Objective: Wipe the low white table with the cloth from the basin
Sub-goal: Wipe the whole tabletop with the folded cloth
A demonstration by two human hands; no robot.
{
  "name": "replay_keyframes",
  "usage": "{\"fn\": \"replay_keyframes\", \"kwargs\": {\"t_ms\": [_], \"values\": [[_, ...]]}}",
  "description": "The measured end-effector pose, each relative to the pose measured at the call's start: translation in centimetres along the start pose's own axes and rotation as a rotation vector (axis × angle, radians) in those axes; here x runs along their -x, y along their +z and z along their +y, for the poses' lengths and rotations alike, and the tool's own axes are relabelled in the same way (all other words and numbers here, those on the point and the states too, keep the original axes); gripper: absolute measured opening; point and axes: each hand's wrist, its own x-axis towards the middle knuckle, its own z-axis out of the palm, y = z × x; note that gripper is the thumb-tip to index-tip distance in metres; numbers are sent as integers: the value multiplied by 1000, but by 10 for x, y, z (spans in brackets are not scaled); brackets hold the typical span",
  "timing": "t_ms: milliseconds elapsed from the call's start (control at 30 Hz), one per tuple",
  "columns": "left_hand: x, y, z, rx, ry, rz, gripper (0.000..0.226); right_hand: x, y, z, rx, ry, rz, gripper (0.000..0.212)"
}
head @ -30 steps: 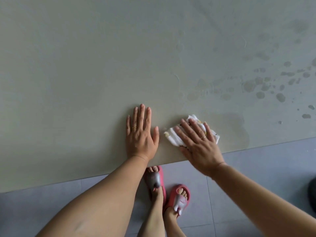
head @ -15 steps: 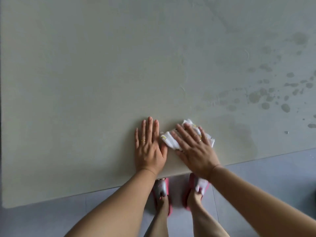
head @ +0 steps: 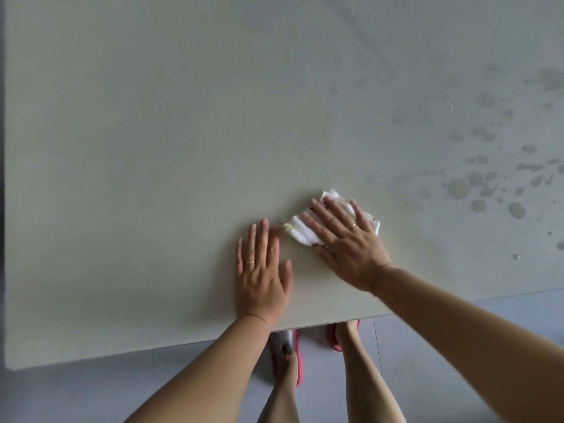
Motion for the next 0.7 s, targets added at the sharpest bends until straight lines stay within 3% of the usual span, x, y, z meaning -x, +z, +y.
{"fn": "replay_keyframes", "kwargs": {"t_ms": [33,133,233,300,367,433,500,567,700], "values": [[0,0,-1,7,4,6,59,-4,-4,20,13,43,-3,56],[-1,-4,-4,61,29,21,60,-22,-16,65,-77,431,40,58],[-19,-14,-1,133,1,52,61,-41,-18,43,-198,723,86,62],[-46,-22,5,170,-40,102,59,-42,-12,5,-196,582,78,63],[-80,-31,10,198,-66,158,58,-31,-5,-21,-124,246,30,59],[-111,-38,14,209,-71,201,57,-27,-3,-7,-58,-6,16,56],[-135,-42,19,196,-50,214,57,-38,-9,25,-13,-122,-10,54],[-154,-42,23,167,-22,195,57,-56,-16,60,-13,-29,-9,54],[-173,-27,24,122,-45,140,55,-88,-28,102,-132,452,74,53]]}}
